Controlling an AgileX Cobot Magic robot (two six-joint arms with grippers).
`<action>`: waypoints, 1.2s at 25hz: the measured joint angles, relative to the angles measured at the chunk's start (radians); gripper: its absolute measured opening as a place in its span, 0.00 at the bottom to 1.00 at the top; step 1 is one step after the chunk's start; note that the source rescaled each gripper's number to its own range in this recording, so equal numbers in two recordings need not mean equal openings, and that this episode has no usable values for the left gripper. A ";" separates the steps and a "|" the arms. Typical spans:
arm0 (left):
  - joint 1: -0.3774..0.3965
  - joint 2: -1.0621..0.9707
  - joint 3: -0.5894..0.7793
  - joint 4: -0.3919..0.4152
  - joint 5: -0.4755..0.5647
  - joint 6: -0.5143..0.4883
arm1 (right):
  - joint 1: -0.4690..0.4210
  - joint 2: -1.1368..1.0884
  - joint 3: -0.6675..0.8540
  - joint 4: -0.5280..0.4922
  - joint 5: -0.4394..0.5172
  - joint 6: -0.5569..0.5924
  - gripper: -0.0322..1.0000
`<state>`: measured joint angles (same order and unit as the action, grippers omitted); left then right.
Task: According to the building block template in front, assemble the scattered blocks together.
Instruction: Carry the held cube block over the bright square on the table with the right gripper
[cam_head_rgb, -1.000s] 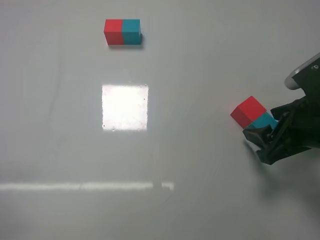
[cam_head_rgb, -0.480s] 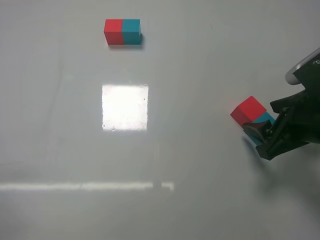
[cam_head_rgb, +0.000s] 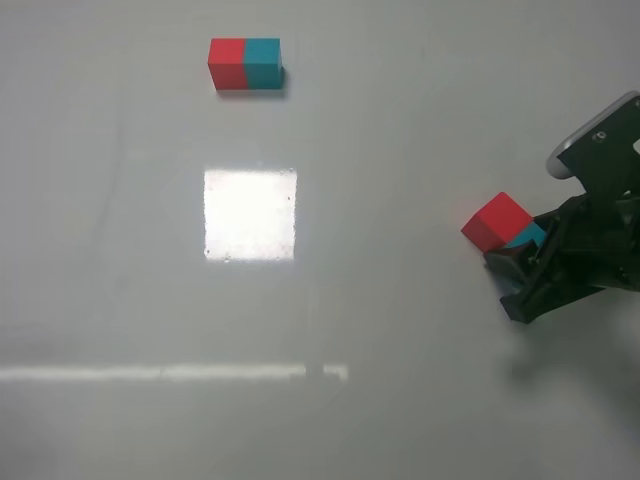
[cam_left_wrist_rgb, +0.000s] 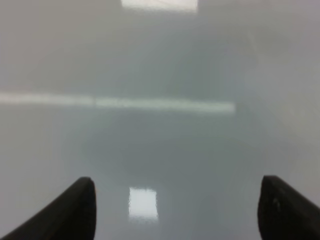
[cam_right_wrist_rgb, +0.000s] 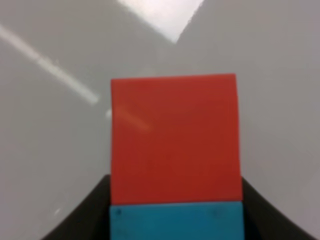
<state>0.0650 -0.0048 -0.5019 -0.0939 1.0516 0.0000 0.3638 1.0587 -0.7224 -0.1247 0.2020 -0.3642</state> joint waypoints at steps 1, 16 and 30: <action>0.000 0.000 0.000 0.000 0.000 0.000 | 0.000 0.000 0.000 0.000 0.003 0.000 0.05; 0.000 0.000 0.000 0.000 0.000 0.000 | 0.154 0.005 -0.227 -0.067 0.154 0.002 0.05; 0.000 0.000 0.000 0.000 0.000 0.000 | 0.501 0.451 -0.821 -0.147 0.442 -0.142 0.05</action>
<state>0.0650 -0.0048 -0.5019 -0.0939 1.0516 0.0000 0.8646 1.5095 -1.5432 -0.2718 0.6438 -0.5058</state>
